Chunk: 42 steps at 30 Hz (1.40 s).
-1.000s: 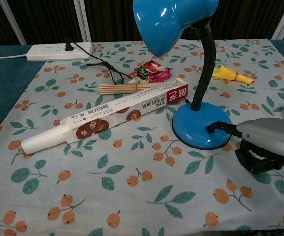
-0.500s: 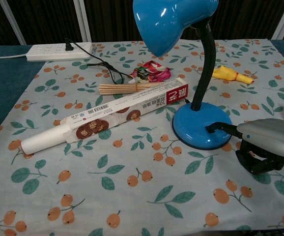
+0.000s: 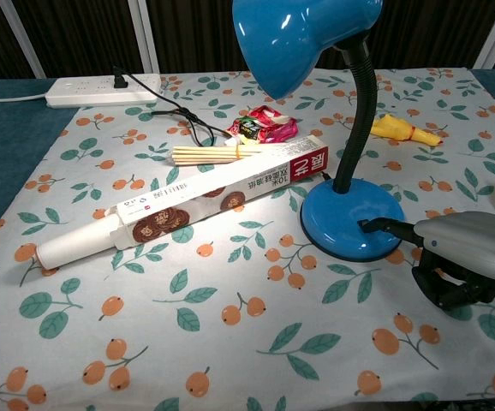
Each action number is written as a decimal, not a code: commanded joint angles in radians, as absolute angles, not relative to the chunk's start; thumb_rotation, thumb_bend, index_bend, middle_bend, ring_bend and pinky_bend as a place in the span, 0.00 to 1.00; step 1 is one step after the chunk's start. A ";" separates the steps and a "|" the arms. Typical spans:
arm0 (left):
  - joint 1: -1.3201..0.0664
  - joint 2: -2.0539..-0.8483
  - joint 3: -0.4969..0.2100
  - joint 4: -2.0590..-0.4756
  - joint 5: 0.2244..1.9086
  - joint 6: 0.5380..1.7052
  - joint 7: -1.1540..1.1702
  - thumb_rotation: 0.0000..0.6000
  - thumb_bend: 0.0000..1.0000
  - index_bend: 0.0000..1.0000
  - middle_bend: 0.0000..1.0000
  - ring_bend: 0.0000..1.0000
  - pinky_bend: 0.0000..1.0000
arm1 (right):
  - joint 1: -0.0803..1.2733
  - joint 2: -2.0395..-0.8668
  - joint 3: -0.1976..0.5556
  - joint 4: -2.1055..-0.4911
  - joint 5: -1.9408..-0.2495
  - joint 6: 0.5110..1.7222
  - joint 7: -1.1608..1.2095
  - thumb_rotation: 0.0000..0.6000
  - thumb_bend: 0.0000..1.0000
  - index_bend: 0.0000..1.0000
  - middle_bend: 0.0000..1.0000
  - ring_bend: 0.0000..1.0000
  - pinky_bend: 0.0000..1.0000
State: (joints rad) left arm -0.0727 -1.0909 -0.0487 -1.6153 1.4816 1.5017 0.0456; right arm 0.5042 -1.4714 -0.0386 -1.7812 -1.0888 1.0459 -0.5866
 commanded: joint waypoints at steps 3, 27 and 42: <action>-0.072 -1.091 -0.049 -1.615 1.482 1.502 0.046 1.00 0.28 0.02 0.00 0.01 0.00 | 0.506 -1.471 -0.034 -1.779 -1.089 1.049 -0.585 1.00 0.71 0.10 0.85 0.91 0.89; -0.071 -1.092 -0.048 -1.616 1.484 1.506 0.050 1.00 0.28 0.03 0.00 0.01 0.00 | 0.345 -1.145 -0.021 -2.015 -1.309 1.371 -0.450 1.00 0.29 0.04 0.21 0.26 0.17; -0.068 -1.098 -0.045 -1.620 1.494 1.517 0.071 1.00 0.28 0.03 0.00 0.01 0.00 | 0.118 -1.026 -0.105 -1.829 -1.554 1.649 -0.194 1.00 0.21 0.03 0.17 0.24 0.16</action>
State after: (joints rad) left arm -0.0684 -1.0978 -0.0453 -1.6204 1.4937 1.5164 0.0704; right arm 0.1326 -1.0346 -0.0938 -1.8468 -1.5415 1.6424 -0.2088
